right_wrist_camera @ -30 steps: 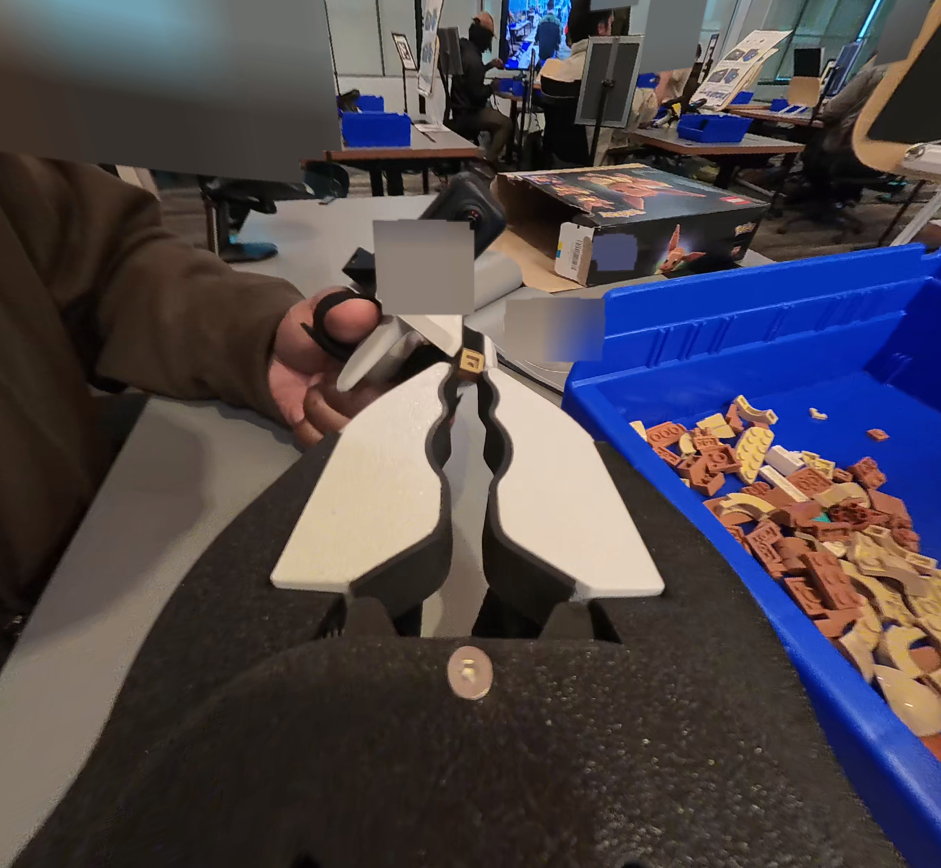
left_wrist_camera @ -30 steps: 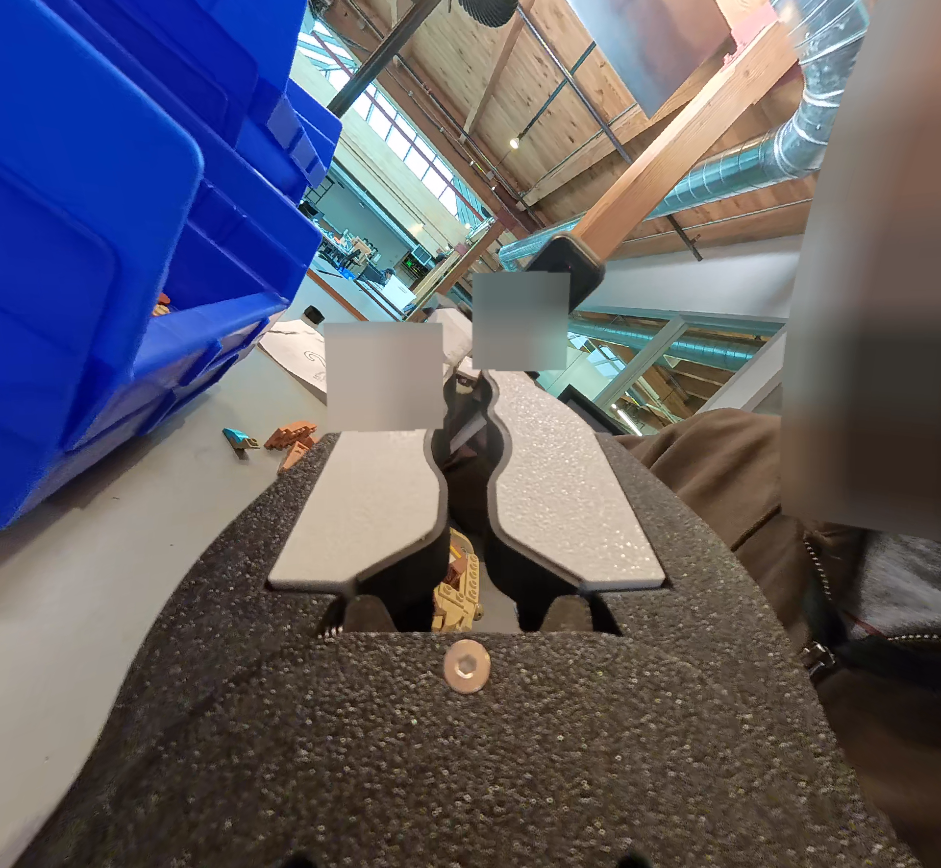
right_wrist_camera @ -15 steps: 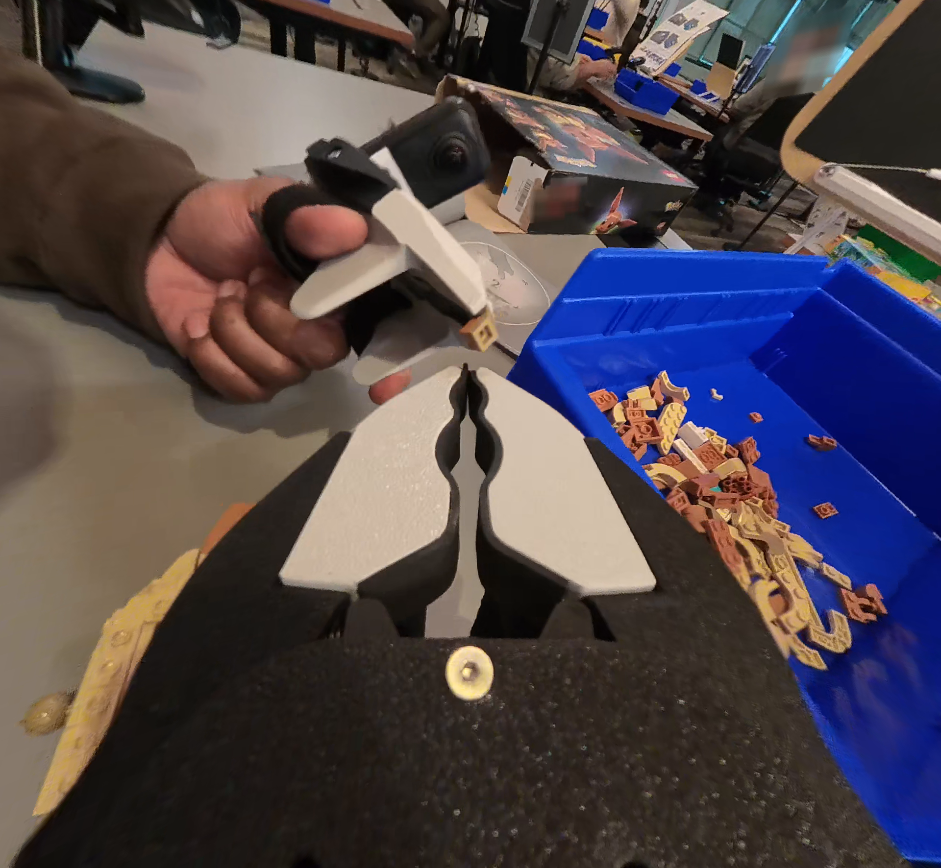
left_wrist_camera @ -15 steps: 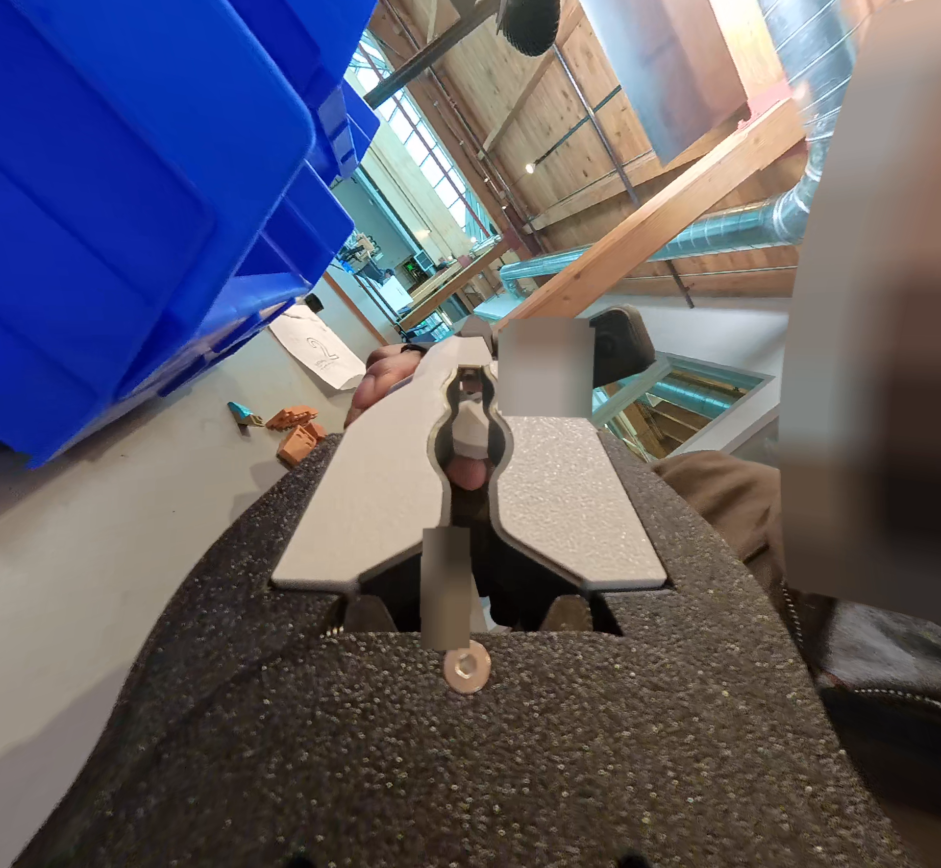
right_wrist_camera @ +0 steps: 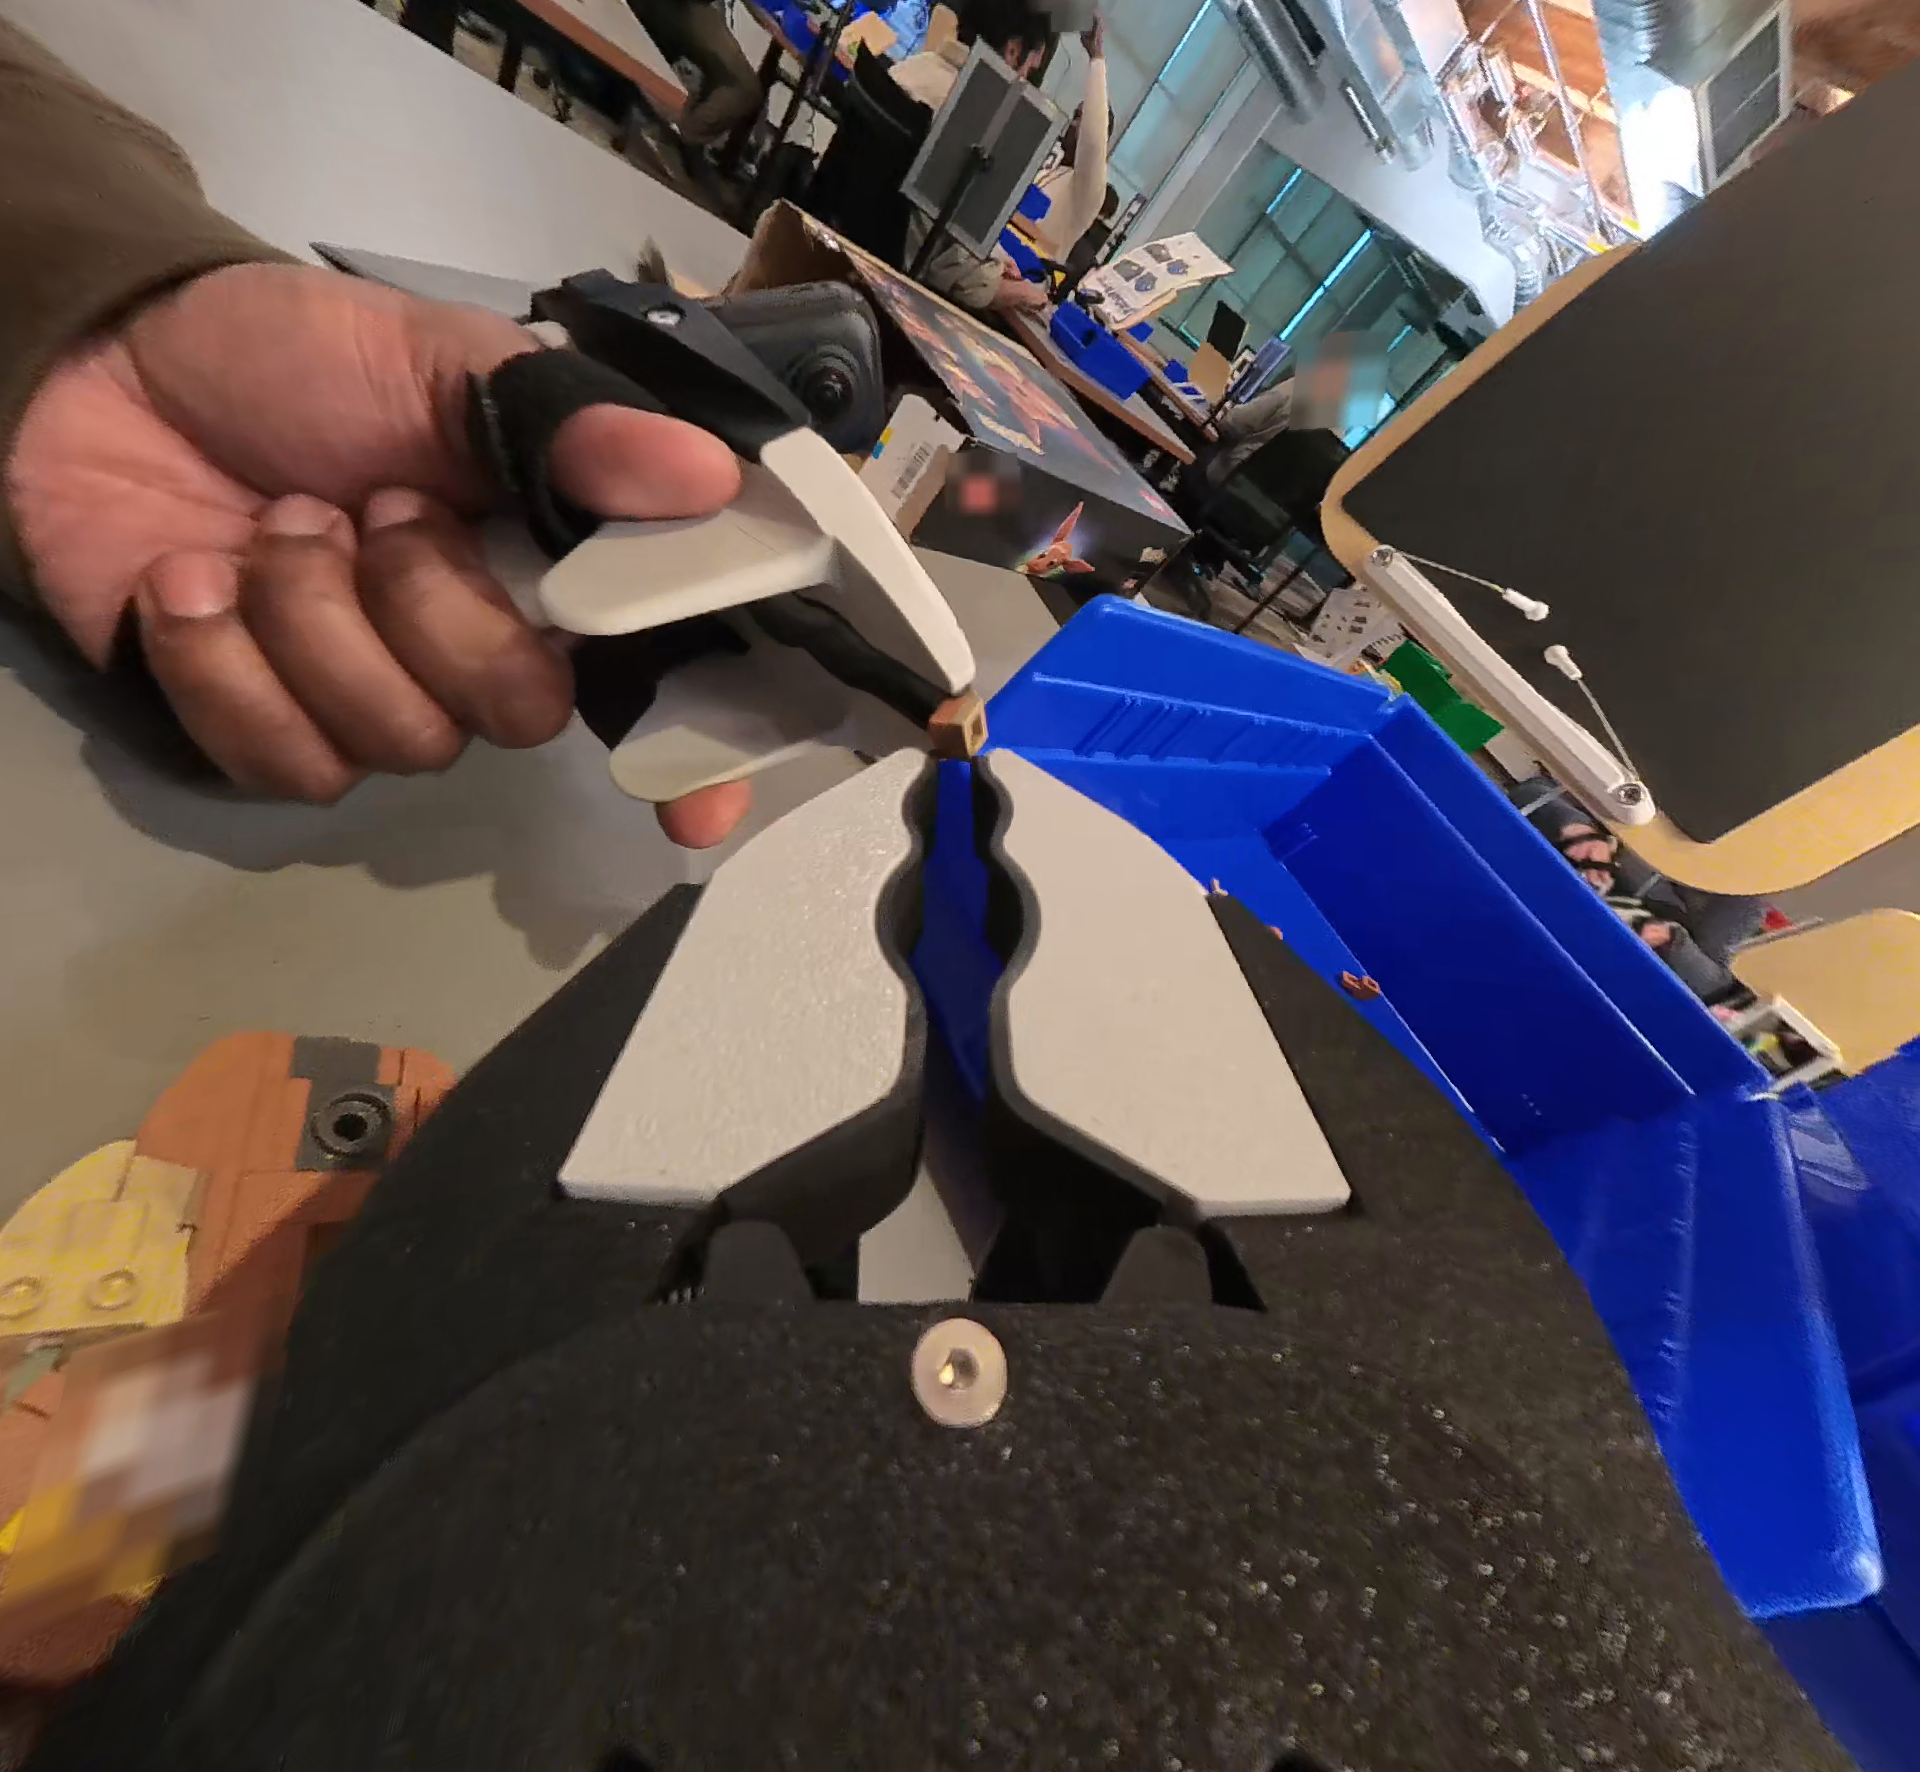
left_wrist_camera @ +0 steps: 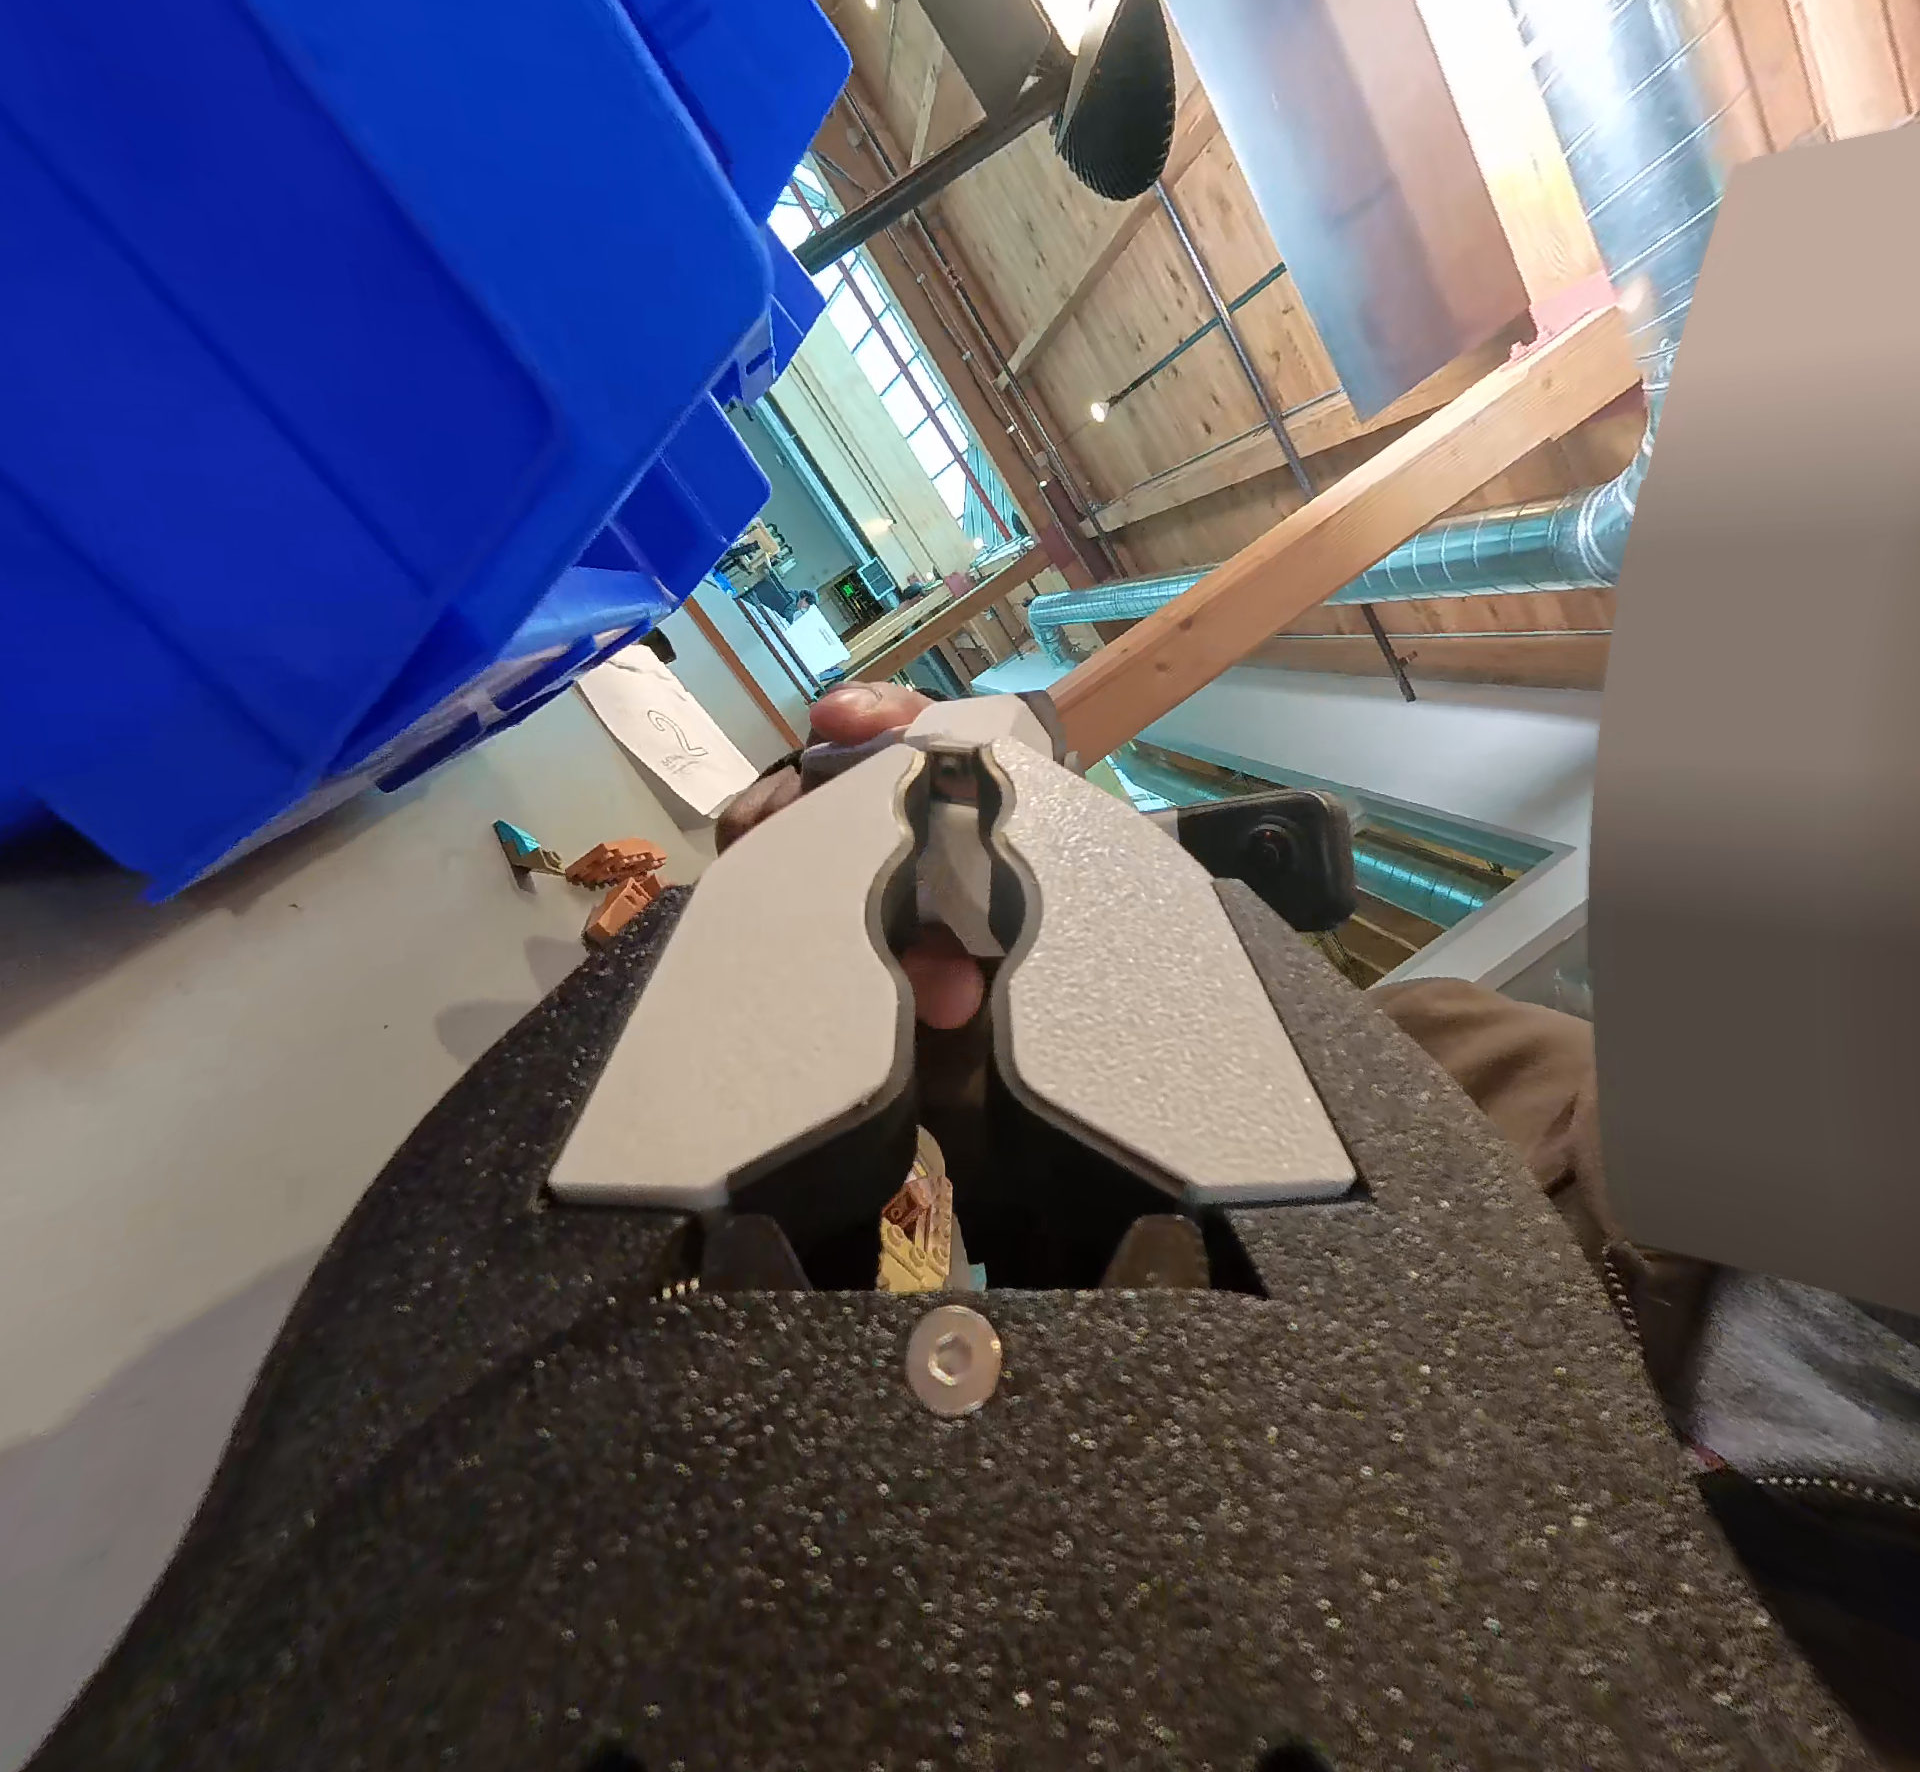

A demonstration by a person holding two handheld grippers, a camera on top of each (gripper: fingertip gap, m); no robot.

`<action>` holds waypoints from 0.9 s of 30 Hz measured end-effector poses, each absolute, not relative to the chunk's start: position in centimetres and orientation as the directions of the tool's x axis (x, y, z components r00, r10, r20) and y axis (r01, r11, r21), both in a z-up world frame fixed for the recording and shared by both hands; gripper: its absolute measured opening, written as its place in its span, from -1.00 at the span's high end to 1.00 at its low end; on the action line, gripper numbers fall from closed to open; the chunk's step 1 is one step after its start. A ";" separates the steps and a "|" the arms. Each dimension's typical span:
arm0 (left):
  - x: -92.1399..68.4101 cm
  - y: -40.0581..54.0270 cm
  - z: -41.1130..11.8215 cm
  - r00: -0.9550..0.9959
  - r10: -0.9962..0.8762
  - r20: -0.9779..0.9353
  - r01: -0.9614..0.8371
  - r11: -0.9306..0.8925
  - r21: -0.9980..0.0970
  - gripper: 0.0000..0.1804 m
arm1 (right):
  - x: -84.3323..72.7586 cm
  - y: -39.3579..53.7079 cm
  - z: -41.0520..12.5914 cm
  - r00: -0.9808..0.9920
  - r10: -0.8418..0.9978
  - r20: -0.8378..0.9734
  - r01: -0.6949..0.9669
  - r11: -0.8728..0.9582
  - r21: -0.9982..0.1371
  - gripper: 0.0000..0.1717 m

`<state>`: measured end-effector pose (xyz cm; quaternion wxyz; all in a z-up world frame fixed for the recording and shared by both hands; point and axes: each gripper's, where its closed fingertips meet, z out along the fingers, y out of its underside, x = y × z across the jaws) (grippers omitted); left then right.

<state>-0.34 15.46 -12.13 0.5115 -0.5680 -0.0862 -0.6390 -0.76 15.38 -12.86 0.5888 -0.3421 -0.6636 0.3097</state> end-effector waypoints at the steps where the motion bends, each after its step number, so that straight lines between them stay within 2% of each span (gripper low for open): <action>1: -0.2 15.4 -12.1 0.166 -0.559 0.812 0.748 -0.465 -0.473 0.91 | -0.7 15.3 -12.8 -0.081 0.823 0.562 0.077 0.567 -0.820 0.93; 5: 0.1 15.4 -12.4 0.165 -0.544 0.823 0.738 -0.486 -0.469 0.91 | -0.4 15.3 -12.9 -0.126 0.836 0.534 0.060 0.543 -0.837 0.87; 14: 0.7 15.2 -12.7 0.145 -0.532 0.834 0.728 -0.513 -0.454 0.91 | -0.2 14.7 -12.9 -0.148 0.797 0.585 0.037 0.596 -0.802 0.88; 19: 1.1 15.0 -12.9 0.161 -0.538 0.827 0.670 -0.556 -0.492 0.88 | 0.7 14.5 -13.1 -0.261 0.812 0.523 0.021 0.546 -0.838 0.89; 27: 2.8 13.8 -13.3 0.067 -0.534 0.843 0.554 -0.683 -0.477 0.81 | 2.7 13.0 -12.8 -0.431 0.775 0.463 -0.050 0.491 -0.869 0.89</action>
